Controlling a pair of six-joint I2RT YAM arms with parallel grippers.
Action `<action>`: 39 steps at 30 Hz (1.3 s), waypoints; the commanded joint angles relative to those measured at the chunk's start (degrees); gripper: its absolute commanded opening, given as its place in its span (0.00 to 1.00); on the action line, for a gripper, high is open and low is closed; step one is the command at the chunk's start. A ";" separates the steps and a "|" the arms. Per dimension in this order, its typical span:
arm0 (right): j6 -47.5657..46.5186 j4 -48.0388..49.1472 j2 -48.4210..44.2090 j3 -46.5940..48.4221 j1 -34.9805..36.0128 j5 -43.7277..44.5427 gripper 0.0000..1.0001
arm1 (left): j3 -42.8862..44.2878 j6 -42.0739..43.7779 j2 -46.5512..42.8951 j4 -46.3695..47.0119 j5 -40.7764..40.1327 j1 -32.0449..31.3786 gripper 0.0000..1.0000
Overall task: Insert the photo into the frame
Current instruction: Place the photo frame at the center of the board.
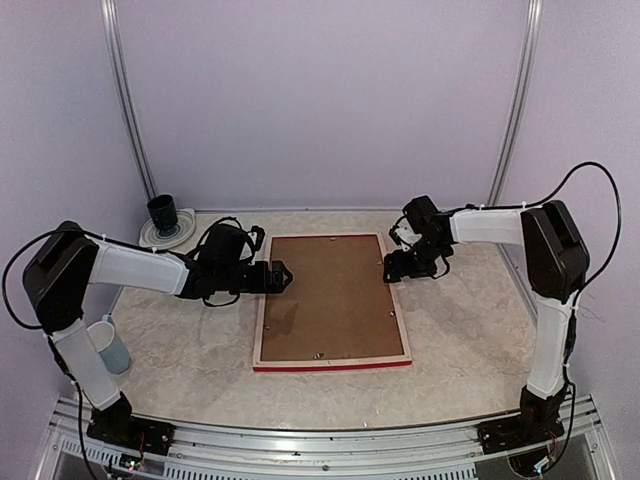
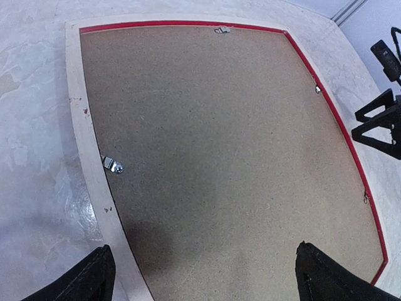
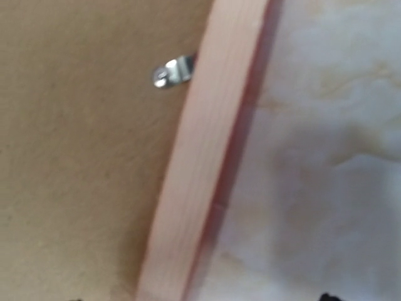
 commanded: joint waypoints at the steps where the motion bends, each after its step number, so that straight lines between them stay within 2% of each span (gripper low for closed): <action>1: 1.65 4.89 -2.78 -2.96 -0.85 -6.22 0.81 | -2.38 -4.98 -0.34 6.51 6.72 2.71 0.99; 17: 3.33 9.12 -3.24 -9.71 -1.04 -9.92 0.80 | -0.68 -7.73 6.38 7.92 9.55 5.51 0.99; 23: 3.69 10.49 -4.88 -12.08 -1.00 -11.75 0.80 | 2.17 -7.88 8.81 7.15 9.73 5.59 0.99; 32: 6.55 15.95 -6.07 -16.91 -0.91 -19.83 0.80 | 6.55 -8.35 12.54 7.55 12.21 5.51 0.99; 39: 8.29 17.54 -8.13 -20.20 0.42 -20.20 0.80 | 11.96 -7.48 16.25 6.14 13.19 5.43 0.99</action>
